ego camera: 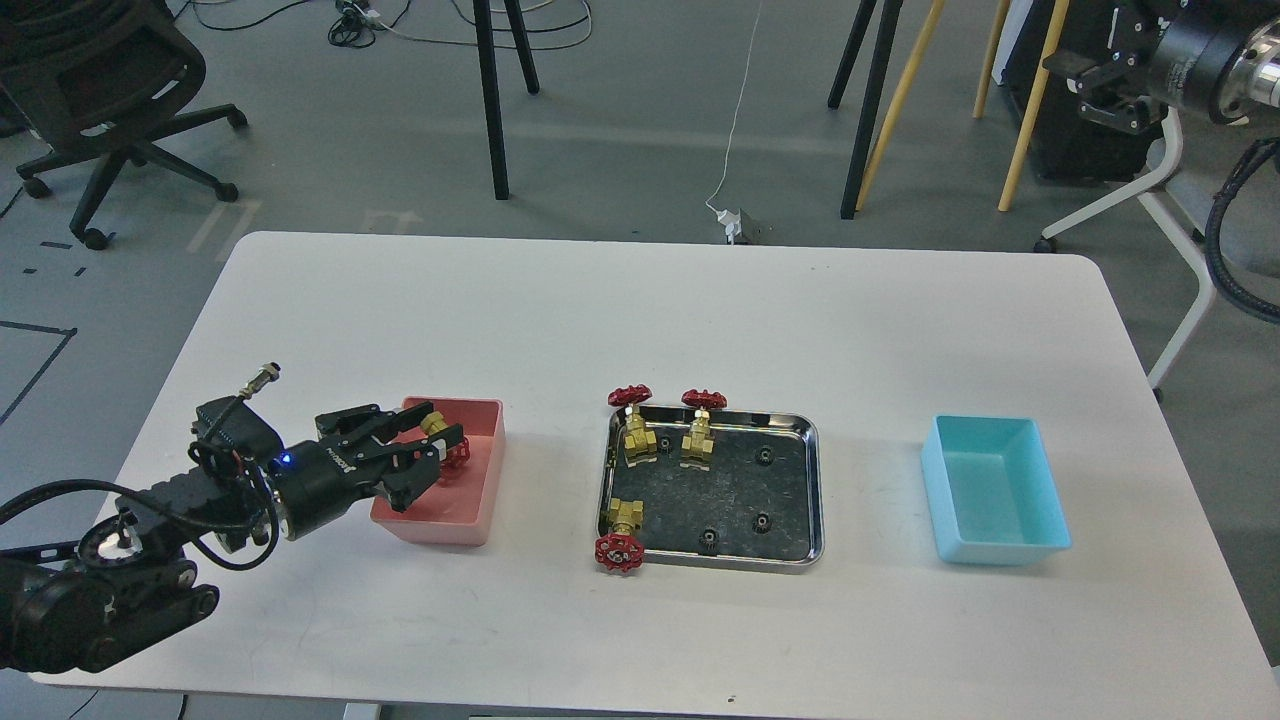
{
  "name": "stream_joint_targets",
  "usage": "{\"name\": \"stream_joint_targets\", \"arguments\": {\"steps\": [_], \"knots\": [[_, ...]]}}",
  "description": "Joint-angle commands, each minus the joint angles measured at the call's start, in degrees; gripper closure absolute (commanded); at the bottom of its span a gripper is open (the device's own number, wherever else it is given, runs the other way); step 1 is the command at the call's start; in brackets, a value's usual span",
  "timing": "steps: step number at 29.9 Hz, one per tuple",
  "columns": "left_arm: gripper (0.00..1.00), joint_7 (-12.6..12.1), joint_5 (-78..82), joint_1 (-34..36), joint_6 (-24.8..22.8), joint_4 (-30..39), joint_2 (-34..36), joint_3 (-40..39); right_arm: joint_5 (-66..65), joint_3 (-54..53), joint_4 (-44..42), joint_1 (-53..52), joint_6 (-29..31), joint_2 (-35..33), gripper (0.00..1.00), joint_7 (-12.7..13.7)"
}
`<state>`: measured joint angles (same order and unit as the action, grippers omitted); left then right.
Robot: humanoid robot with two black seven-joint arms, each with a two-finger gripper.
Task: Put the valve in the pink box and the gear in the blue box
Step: 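Release the valve into the pink box and withdraw the left arm, then reach the right gripper over a dark gear on the tray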
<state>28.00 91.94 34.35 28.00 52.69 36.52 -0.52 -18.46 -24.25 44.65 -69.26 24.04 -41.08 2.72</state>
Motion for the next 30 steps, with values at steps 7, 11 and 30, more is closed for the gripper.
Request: {"name": "stream_joint_targets", "arguments": {"steps": [7, 11, 30], "knots": [[0.11, 0.0, -1.1, 0.0, 0.0, 0.7, 0.1, -0.2, 0.0, 0.1, 0.0, 0.0, 0.0, 0.2, 0.01, 0.0], [0.08, 0.0, -4.6, 1.0, 0.0, 1.7, 0.6, -6.5, -0.3, 0.1, 0.6, 0.0, 0.5, 0.4, 0.01, -0.3], [0.06, -2.7, -54.5, 39.2, -41.6, -15.3, 3.6, -31.9, -39.8, 23.0, 27.0, -0.3, 4.0, 6.3, 0.01, -2.0]]}}
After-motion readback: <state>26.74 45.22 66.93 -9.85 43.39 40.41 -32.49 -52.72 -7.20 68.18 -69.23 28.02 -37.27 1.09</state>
